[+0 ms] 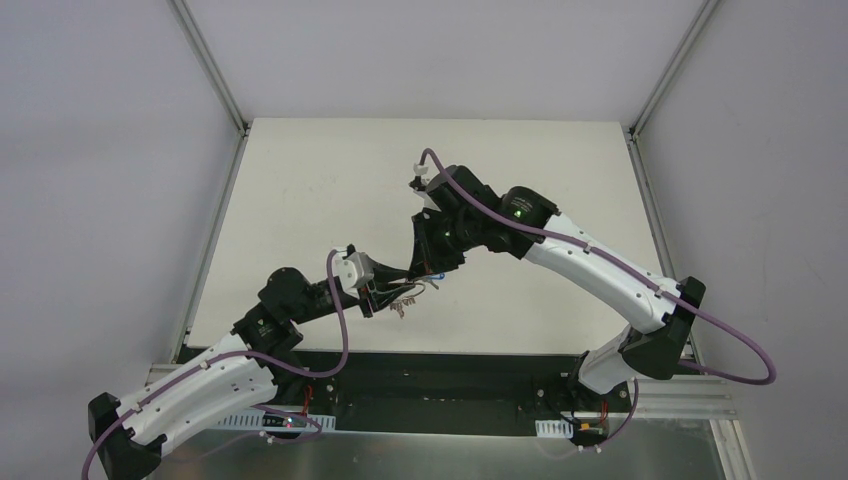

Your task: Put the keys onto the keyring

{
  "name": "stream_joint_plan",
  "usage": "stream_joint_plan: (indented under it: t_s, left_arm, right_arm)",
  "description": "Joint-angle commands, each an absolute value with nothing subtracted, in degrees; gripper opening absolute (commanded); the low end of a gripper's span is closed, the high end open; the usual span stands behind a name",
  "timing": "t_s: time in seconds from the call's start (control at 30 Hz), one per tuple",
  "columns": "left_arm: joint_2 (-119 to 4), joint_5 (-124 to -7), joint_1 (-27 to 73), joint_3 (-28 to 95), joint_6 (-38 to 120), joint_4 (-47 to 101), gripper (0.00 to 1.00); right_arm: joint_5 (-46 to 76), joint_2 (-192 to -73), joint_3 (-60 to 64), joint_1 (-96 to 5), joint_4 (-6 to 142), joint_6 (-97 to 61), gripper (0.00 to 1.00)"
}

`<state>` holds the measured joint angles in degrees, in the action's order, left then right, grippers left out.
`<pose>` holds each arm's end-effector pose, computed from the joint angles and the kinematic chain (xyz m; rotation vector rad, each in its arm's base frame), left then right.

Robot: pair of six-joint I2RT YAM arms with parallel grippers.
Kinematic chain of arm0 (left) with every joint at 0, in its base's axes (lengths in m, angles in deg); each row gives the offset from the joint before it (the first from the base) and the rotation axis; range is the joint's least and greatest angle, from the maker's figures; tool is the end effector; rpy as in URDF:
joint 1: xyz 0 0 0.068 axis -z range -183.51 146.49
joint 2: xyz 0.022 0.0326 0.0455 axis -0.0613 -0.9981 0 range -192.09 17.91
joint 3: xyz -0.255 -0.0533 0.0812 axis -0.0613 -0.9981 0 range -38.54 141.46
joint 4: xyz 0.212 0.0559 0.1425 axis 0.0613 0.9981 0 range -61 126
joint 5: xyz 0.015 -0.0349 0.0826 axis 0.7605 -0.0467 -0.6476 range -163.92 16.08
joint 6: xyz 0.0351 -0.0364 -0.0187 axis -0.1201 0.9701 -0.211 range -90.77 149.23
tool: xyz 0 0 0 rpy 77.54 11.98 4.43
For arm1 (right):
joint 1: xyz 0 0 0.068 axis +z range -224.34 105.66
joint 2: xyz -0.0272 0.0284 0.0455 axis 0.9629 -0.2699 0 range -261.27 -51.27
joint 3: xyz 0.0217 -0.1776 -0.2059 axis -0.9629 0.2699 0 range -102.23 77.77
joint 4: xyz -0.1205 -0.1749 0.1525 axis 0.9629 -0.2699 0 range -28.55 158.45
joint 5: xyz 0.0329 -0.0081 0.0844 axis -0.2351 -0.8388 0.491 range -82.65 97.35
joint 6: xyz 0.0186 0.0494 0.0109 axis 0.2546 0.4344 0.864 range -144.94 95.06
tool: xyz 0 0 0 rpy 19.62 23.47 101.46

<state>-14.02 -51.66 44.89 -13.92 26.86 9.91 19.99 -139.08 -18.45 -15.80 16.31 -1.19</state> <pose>0.0903 -0.1221 0.3033 0.9091 1.1229 -0.9297 0.1615 0.2789 0.3973 -0.8666 2.3670 0.9179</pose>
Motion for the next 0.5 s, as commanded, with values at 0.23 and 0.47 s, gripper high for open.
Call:
stream_joint_plan:
  t_s: [0.23, 0.47]
  left_arm:
    - [-14.1, -51.79, 45.21, -13.76, 26.29, 7.46, 0.26]
    - [-13.22, -51.95, 45.2, -13.98, 26.33, 7.67, 0.26]
  right_arm:
    - [19.48, -137.59, -21.84, -14.93, 16.93, -1.03, 0.0]
    - [19.53, -138.0, -22.02, -14.71, 16.81, -1.12, 0.0]
